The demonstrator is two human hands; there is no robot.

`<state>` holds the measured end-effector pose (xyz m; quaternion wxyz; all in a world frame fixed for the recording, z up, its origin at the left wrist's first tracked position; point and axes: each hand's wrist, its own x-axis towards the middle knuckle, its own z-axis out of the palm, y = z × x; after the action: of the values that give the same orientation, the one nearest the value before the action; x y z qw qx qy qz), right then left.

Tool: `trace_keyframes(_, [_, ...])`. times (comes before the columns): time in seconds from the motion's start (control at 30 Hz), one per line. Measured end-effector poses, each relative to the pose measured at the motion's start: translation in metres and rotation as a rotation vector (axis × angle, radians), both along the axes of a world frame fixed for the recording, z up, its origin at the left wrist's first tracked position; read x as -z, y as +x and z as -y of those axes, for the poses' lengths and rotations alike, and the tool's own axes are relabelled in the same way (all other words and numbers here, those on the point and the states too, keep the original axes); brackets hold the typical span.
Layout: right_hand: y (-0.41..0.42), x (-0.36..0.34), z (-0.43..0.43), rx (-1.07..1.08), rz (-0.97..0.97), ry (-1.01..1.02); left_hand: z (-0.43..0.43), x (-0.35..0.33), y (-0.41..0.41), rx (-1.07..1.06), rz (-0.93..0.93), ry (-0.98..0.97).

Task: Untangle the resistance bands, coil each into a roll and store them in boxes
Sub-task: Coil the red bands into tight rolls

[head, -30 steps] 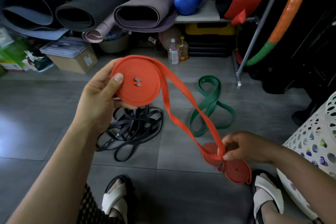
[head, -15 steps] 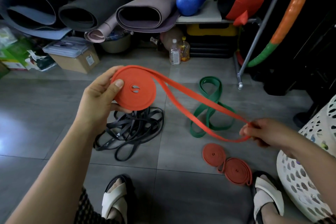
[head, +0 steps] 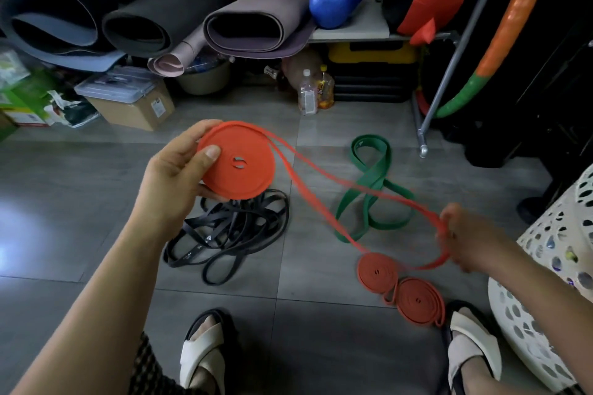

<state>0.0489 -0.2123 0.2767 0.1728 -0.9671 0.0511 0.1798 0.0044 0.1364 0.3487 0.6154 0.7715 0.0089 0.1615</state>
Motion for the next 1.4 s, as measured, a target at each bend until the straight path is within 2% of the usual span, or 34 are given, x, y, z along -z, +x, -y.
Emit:
trace_keyframes(0.07, [-0.006, 0.001, -0.003, -0.211, -0.255, -0.2, 0.006, 0.002, 0.0, 0.062, 0.037, 0.202])
trace_keyframes(0.1, [-0.009, -0.001, -0.008, -0.303, -0.283, -0.217, 0.011, 0.002, 0.0, 0.103, 0.056, 0.324])
trace_keyframes(0.13, [-0.01, -0.006, -0.016, -0.363, -0.223, -0.134, 0.018, 0.004, -0.001, 0.153, 0.084, 0.449])
trace_keyframes(0.23, [-0.016, -0.03, -0.051, -0.374, 0.138, 0.501, 0.039, 0.013, -0.002, 0.338, 0.165, 0.696])
trace_keyframes(0.3, [-0.017, -0.04, -0.073, -0.385, 0.187, 0.817, 0.048, 0.016, -0.002, 0.421, 0.174, 0.726])
trace_keyframes(0.37, [-0.019, -0.044, -0.087, -0.372, 0.158, 0.983, 0.05, 0.016, -0.002, 0.455, 0.171, 0.714])
trace_keyframes(0.5, [-0.011, -0.048, -0.098, -0.32, 0.147, 1.119, 0.046, 0.018, -0.002, 0.381, 0.09, 0.505])
trace_keyframes(0.57, [-0.008, -0.049, -0.101, -0.354, 0.238, 1.039, 0.045, 0.019, -0.001, 0.342, 0.014, 0.401])
trace_keyframes(0.63, [-0.007, -0.048, -0.101, -0.422, 0.349, 0.889, 0.046, 0.019, 0.0, 0.332, -0.032, 0.394])
trace_keyframes(0.7, [-0.008, -0.049, -0.1, -0.419, 0.354, 0.856, 0.048, 0.018, 0.0, 0.317, -0.058, 0.394])
trace_keyframes(0.77, [-0.01, -0.049, -0.099, -0.35, 0.309, 0.943, 0.051, 0.019, 0.0, 0.31, -0.071, 0.35])
trace_keyframes(0.87, [-0.013, -0.043, -0.097, -0.194, 0.18, 1.179, 0.058, 0.02, -0.002, 0.266, -0.126, 0.191])
trace_keyframes(0.97, [-0.013, -0.038, -0.094, -0.052, 0.103, 1.251, 0.065, 0.02, -0.004, 0.204, -0.154, 0.089])
trace_keyframes(1.1, [-0.013, -0.035, -0.094, 0.06, 0.069, 1.349, 0.075, 0.017, -0.002, 0.122, -0.157, -0.125])
trace_keyframes(1.27, [-0.005, -0.037, -0.108, 0.249, 0.031, 1.653, 0.093, 0.017, -0.001, 0.064, -0.204, -0.454])
trace_keyframes(1.4, [-0.004, -0.037, -0.115, 0.33, -0.007, 1.739, 0.102, 0.021, 0.002, 0.033, -0.262, -0.632])
